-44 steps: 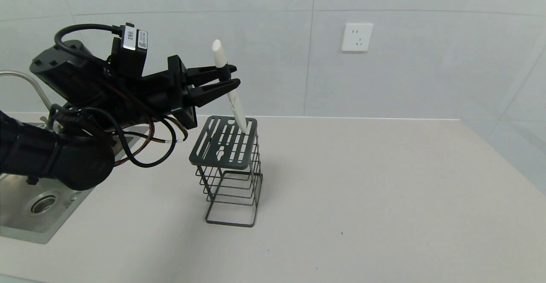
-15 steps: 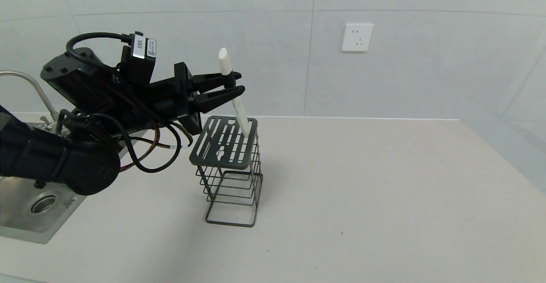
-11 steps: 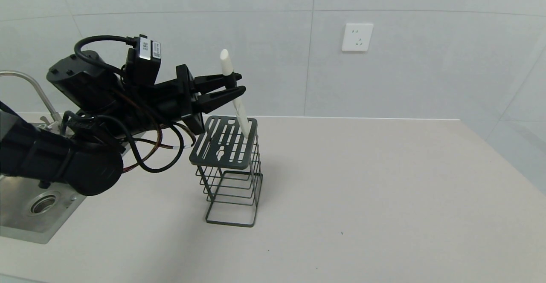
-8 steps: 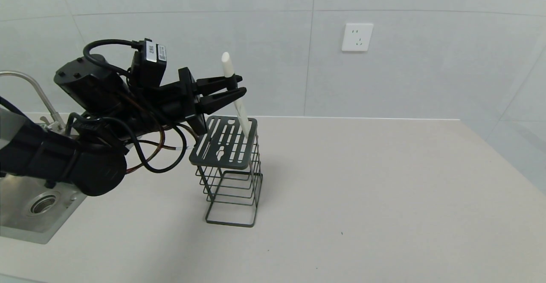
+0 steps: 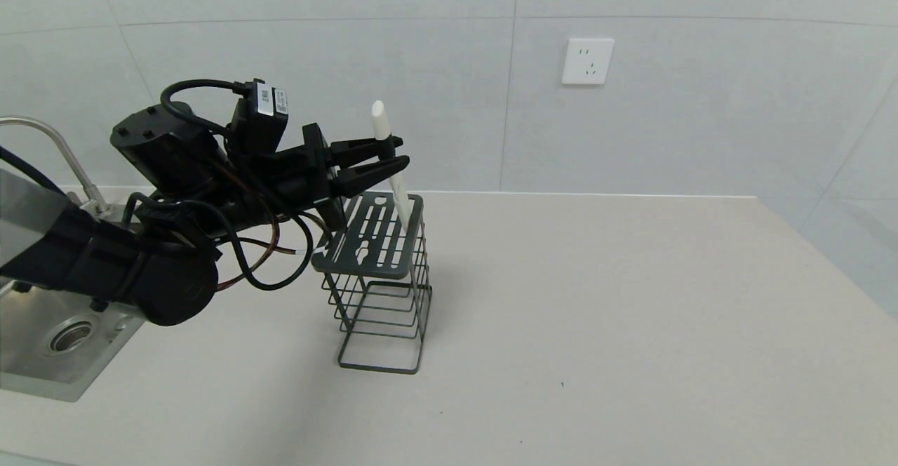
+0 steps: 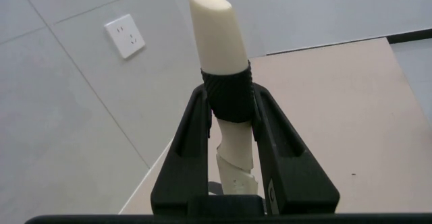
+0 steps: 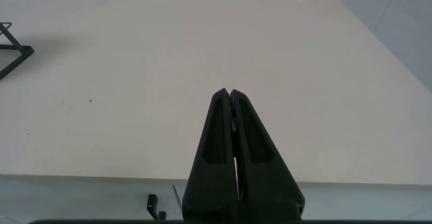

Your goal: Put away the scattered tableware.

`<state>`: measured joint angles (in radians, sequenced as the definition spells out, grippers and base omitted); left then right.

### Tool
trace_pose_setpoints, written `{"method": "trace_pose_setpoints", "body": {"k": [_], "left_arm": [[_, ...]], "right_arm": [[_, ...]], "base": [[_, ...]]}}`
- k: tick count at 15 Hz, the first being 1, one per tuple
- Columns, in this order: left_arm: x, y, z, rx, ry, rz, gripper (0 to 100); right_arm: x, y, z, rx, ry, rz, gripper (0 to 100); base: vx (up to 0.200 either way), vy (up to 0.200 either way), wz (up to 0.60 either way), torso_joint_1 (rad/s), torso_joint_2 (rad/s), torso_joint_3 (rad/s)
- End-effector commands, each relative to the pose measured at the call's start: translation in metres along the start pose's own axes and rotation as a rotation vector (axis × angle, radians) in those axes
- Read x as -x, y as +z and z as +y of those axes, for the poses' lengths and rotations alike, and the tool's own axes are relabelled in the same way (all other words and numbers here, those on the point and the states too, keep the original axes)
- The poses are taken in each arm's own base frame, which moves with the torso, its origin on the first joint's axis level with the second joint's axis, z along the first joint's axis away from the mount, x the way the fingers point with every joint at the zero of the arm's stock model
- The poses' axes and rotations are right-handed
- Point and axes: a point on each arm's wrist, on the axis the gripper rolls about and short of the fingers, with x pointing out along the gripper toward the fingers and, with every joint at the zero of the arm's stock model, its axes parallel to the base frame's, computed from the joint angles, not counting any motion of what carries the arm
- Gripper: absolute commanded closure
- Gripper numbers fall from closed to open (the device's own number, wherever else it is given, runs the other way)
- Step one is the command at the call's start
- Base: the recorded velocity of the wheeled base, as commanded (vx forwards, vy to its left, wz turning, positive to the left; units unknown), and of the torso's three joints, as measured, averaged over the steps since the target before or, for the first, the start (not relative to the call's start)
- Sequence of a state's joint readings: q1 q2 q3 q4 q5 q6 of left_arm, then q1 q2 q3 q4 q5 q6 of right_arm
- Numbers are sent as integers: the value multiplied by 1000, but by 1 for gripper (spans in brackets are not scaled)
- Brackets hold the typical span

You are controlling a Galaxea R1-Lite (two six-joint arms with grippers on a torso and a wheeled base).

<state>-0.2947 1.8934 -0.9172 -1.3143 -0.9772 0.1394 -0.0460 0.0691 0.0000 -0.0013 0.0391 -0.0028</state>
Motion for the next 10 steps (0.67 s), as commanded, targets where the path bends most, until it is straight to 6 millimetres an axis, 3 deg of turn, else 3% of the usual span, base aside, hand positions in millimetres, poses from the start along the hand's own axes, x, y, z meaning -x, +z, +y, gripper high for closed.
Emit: {"method": "trace_pose_setpoints", "body": {"k": [1, 10], "left_arm": [[-1, -8, -2, 20, -4, 12, 100], [-2, -23, -3, 44, -8, 35, 100]], "right_arm": [[0, 0, 0, 0, 1, 1, 100], [0, 0, 0, 0, 1, 1, 100]], "base": [[0, 0, 0, 0, 0, 0], [0, 0, 0, 0, 0, 0]]}}
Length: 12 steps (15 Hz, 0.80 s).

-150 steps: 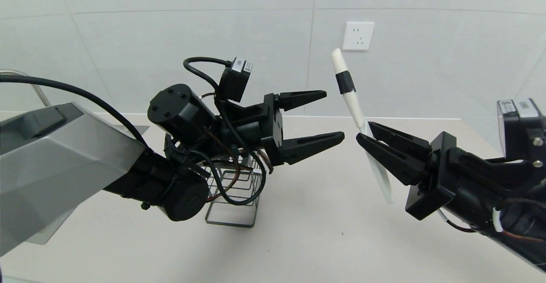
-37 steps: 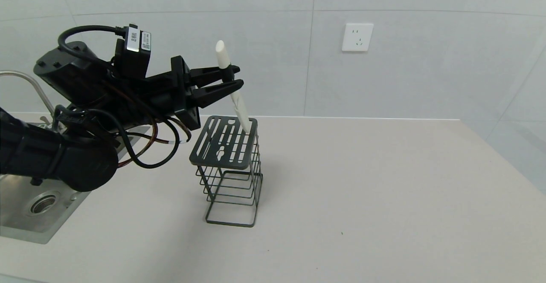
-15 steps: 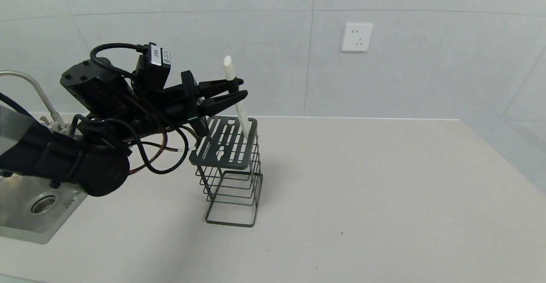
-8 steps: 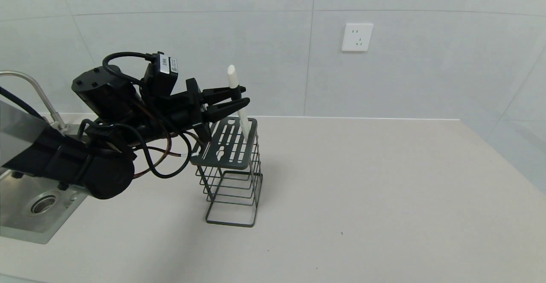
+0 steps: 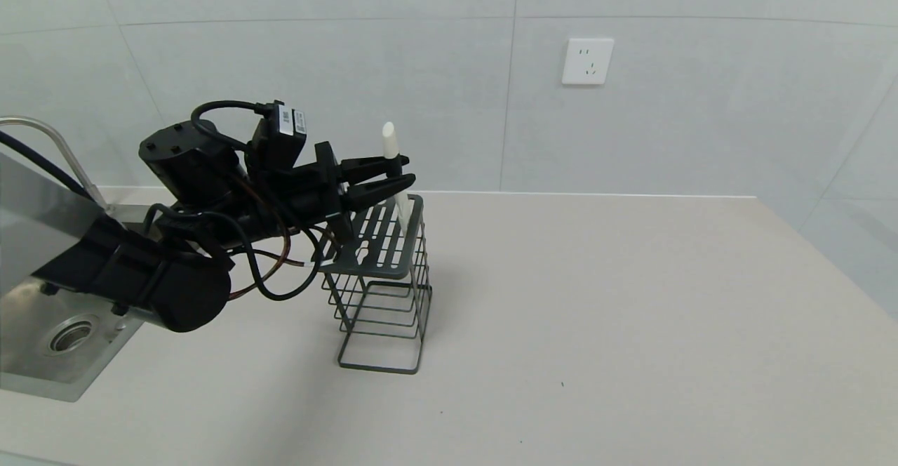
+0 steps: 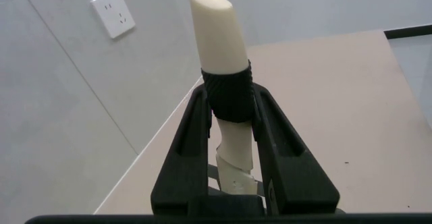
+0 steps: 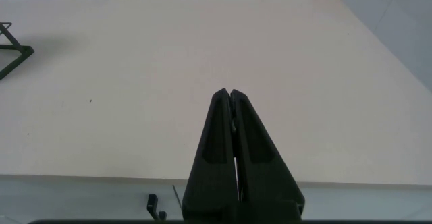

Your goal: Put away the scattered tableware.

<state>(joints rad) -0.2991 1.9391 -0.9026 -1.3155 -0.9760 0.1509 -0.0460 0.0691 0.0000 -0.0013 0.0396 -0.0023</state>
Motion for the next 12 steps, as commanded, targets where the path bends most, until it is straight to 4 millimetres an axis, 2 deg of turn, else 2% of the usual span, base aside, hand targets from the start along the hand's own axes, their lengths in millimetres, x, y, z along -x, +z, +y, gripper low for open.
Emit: {"method": "trace_pose_setpoints", "body": {"k": [1, 12], "left_arm": [[0, -5, 0, -1, -1, 9, 100], [2, -13, -5, 26, -5, 30, 100]], "right_arm": [[0, 0, 0, 1, 0, 1, 100], [0, 0, 0, 1, 0, 1, 100]], "base": [[0, 0, 0, 0, 0, 0], [0, 0, 0, 0, 0, 0]]}}
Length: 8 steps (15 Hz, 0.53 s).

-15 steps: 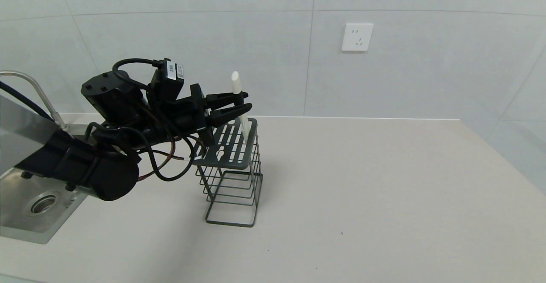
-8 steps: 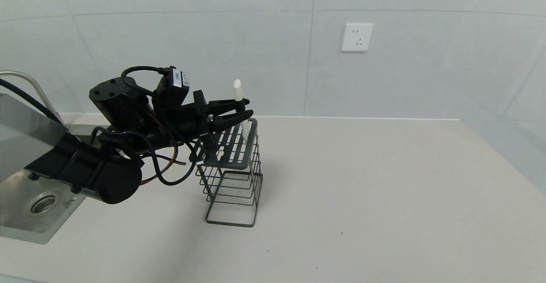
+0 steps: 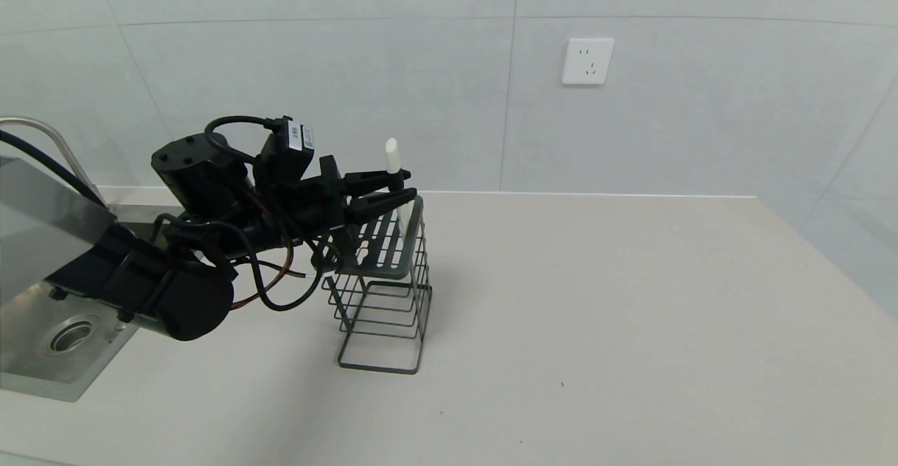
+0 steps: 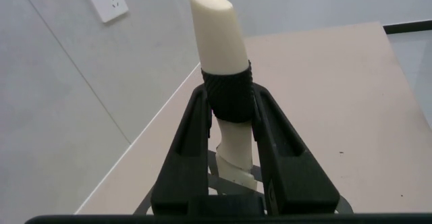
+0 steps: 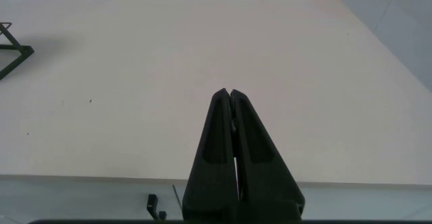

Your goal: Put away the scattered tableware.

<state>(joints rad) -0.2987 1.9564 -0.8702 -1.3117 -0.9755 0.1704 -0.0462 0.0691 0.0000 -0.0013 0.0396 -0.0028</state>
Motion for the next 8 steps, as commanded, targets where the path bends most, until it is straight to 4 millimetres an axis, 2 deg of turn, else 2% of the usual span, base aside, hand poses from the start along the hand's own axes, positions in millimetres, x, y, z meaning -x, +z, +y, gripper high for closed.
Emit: {"method": "trace_pose_setpoints", "body": {"k": [1, 8], "left_arm": [[1, -1, -1, 7, -1, 4, 100], [4, -13, -9, 40, -7, 35, 100]], "right_arm": [[0, 0, 0, 0, 0, 1, 100], [0, 0, 0, 0, 0, 1, 100]], "base": [[0, 0, 0, 0, 0, 0], [0, 0, 0, 0, 0, 0]]}}
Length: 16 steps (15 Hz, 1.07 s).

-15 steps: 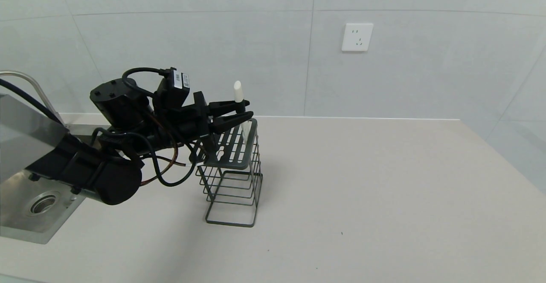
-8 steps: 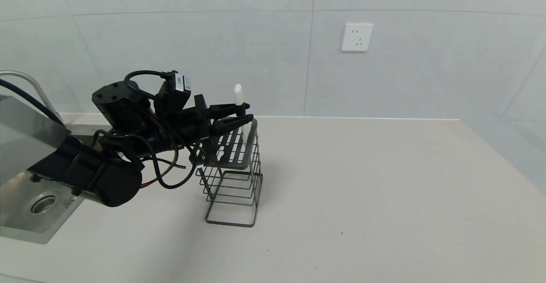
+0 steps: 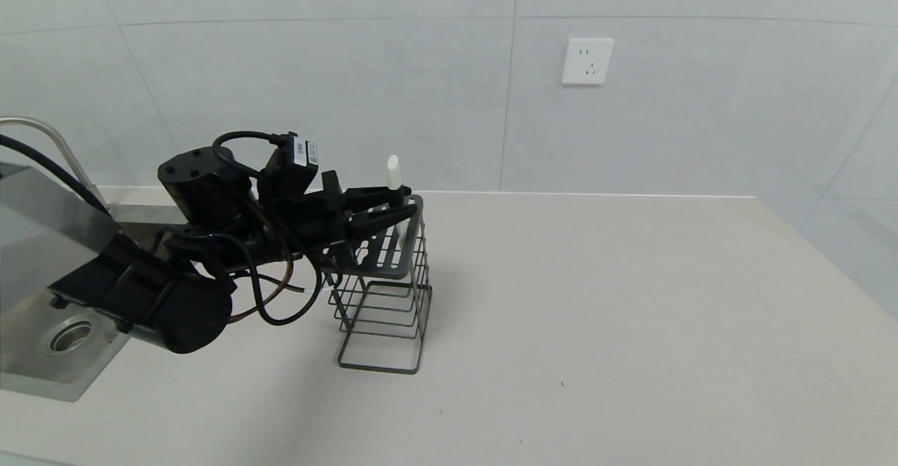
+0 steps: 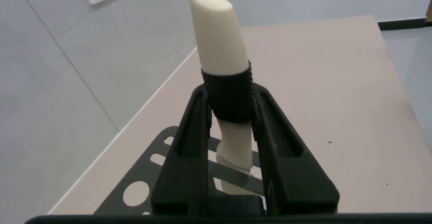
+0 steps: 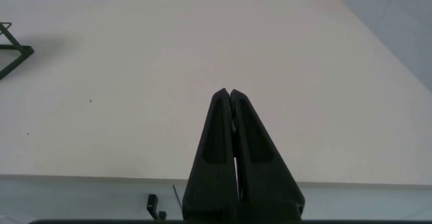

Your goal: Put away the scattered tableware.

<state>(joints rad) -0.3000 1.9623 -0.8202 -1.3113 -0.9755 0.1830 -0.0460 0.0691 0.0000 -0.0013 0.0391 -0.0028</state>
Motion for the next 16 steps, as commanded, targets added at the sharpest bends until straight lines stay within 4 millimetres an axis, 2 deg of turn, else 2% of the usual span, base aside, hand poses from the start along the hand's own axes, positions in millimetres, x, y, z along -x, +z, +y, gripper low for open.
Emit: {"method": "trace_pose_setpoints", "body": {"k": [1, 6, 7, 16], "left_arm": [[0, -3, 0, 7, 0, 5, 100], [0, -5, 0, 10, -1, 9, 100], [0, -5, 0, 10, -1, 9, 0], [0, -3, 1, -5, 13, 1, 0]], "right_arm": [[0, 0, 0, 0, 1, 1, 100], [0, 0, 0, 0, 1, 1, 100], [0, 0, 0, 0, 1, 1, 100], [0, 0, 0, 0, 1, 1, 100]], "base": [[0, 0, 0, 0, 0, 0], [0, 0, 0, 0, 0, 0], [0, 0, 0, 0, 0, 0], [0, 0, 0, 0, 0, 0]]}}
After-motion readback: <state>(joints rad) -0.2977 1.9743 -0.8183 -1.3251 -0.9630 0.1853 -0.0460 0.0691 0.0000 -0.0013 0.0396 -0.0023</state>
